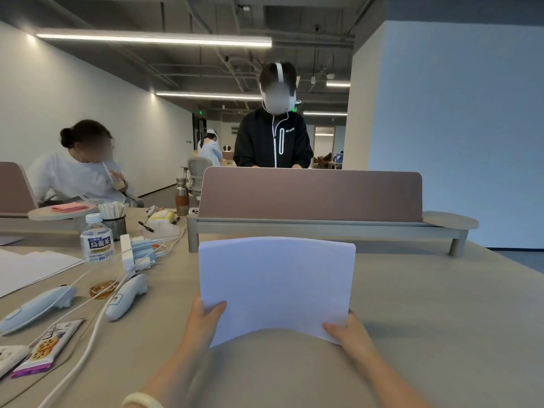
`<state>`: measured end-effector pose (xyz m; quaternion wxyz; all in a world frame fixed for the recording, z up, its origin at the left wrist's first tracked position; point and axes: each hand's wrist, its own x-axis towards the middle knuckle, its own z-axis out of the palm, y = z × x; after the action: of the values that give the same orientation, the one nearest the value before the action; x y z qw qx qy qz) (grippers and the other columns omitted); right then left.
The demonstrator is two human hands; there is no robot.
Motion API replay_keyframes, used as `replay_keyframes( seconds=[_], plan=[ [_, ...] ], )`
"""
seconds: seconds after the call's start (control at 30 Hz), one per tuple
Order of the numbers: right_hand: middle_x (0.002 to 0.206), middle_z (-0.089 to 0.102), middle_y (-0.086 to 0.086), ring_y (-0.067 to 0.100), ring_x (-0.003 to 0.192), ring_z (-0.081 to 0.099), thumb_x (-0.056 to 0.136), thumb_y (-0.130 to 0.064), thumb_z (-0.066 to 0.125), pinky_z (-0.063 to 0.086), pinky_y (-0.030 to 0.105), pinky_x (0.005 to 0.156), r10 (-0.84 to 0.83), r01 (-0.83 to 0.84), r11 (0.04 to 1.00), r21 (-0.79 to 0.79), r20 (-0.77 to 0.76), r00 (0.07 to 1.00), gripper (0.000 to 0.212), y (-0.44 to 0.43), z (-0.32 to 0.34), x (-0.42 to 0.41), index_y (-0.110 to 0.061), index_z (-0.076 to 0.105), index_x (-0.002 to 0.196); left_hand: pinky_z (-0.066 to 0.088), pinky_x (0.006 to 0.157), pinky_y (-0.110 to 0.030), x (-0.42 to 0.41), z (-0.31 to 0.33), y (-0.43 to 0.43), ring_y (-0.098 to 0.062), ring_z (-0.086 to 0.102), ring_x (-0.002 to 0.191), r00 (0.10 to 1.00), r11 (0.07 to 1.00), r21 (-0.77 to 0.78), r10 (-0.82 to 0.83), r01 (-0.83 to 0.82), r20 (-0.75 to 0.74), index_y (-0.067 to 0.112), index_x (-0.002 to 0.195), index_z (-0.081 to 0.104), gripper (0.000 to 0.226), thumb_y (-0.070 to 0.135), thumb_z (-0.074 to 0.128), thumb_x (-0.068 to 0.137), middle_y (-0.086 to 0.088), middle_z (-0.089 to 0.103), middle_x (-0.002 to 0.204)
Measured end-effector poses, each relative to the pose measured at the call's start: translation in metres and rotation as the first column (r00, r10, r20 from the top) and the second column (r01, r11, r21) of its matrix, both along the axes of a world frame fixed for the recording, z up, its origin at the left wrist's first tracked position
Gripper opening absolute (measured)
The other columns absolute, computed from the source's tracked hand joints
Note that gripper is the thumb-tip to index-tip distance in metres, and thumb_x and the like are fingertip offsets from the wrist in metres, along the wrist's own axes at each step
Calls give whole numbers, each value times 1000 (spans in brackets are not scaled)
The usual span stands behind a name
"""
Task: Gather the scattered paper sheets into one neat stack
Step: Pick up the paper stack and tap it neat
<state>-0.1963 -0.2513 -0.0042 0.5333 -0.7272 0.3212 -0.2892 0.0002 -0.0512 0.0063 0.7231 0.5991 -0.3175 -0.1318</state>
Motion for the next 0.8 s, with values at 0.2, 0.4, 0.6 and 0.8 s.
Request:
replay_keyframes(
  seconds=[0.2, 0.4, 0.6, 0.8],
  plan=[
    [95, 62, 8, 25, 94, 60, 83, -3, 60, 41, 30, 72, -88, 77, 986, -145, -68, 994, 18, -13, 18, 1, -16, 55, 95, 54, 78, -33, 2, -1, -6, -24, 69, 97, 997, 998, -59, 0, -4, -74, 18, 105, 63, 36, 20, 60, 70, -5, 72, 105],
    [99, 61, 6, 22, 87, 56, 83, -6, 64, 41, 29, 66, -49, 6, 912, -410, -94, 994, 22, -24, 125, -7, -7, 59, 105, 52, 80, -35, 2, -7, -14, -27, 65, 106, 959, 991, -82, -119, 101, -256, 11, 121, 58, 57, 25, 69, 67, -8, 68, 118],
    [93, 59, 5, 22, 89, 54, 81, -9, 63, 39, 30, 70, 1, -288, 657, -697, -381, 925, 12, -4, 221, 8, -6, 62, 93, 31, 113, -45, 15, 9, -13, -25, 34, 139, 953, 937, 306, 235, -170, -191, 13, 149, 13, 133, 51, 89, 47, -7, 33, 151],
    [103, 58, -1, 22, 102, 54, 81, -9, 63, 44, 34, 80, -45, -448, 485, -751, -533, 845, 18, 26, 244, 41, -13, 63, 99, 54, 76, -34, 6, 55, -4, -25, 60, 112, 1000, 990, 142, -19, 20, -12, 24, 118, 56, 64, 34, 81, 60, -3, 62, 124]
  ],
)
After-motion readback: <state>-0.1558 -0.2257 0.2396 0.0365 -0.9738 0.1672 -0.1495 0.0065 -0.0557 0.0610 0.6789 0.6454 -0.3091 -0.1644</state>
